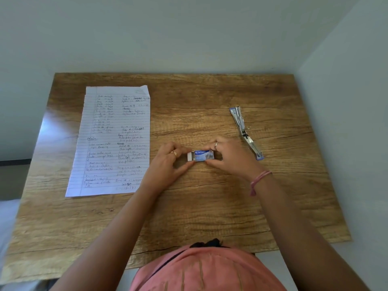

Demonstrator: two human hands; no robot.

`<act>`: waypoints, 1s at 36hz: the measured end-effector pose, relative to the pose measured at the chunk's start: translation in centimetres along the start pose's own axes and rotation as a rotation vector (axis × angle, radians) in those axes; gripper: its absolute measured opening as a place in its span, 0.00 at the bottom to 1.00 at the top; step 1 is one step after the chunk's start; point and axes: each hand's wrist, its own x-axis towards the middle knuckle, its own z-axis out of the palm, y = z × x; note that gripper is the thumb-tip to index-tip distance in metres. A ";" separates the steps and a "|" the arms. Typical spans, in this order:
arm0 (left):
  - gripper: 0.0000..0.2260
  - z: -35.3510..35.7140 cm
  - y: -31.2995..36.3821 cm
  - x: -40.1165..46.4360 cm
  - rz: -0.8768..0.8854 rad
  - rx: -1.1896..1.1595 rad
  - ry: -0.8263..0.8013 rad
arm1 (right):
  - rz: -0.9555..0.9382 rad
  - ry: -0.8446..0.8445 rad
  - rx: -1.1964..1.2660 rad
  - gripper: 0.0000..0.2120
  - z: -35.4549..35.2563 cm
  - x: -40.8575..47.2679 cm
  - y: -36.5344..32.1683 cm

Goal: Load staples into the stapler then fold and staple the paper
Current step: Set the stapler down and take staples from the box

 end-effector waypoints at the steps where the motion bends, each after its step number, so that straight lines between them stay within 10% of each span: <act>1: 0.17 0.0 0.0 0.0 0.000 -0.004 0.005 | -0.001 0.006 -0.004 0.19 0.1 0.1 -0.1; 36: 0.32 0.0 0.2 0.0 -0.055 -0.044 -0.011 | 0.042 0.133 0.176 0.23 1.2 -1.6 -0.8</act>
